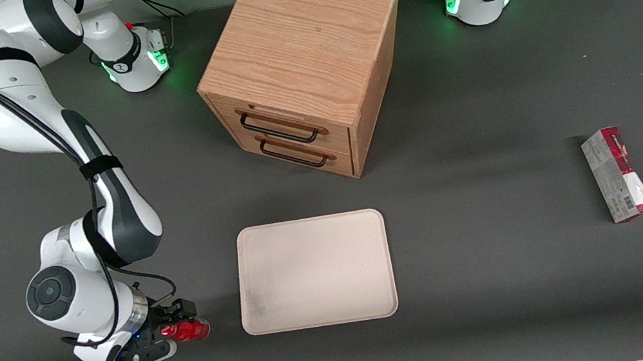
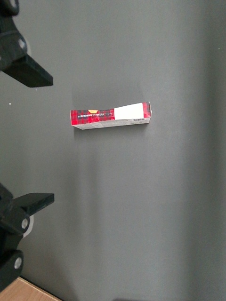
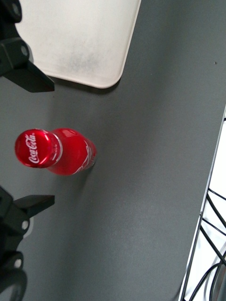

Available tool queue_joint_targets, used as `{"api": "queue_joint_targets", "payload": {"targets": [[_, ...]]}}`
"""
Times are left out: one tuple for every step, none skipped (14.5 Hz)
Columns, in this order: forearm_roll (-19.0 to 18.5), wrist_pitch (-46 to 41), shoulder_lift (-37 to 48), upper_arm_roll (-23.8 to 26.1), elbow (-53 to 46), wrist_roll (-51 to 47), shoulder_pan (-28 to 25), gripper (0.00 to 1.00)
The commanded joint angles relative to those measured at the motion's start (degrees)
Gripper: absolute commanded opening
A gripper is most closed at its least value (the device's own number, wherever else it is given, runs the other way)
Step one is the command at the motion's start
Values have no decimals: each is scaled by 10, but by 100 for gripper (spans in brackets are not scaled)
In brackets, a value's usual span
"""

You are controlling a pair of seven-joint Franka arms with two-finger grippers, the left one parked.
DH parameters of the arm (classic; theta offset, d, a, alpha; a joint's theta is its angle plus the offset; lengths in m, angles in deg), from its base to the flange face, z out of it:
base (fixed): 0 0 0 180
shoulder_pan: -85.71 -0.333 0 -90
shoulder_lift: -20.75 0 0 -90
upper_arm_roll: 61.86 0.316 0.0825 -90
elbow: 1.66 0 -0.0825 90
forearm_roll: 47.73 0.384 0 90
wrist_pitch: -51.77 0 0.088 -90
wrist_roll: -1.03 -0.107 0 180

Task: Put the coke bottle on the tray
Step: 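Lower the right gripper over the bottle cap and close on it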

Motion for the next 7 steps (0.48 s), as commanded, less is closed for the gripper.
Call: {"api": "queue_joint_targets", "payload": {"targets": [[-8,7,-4,9,-2,10,7,76],[-8,7,-4,9,-1,10,7,61],[-7,6,-4,9,-1,8,7,41],[-6,6,-4,9,0,7,7,23],[-5,4,-4,9,0,4,7,4],[-4,4,-4,9,2,3,7,0],[-3,3,-4,9,2,2,7,0]]}}
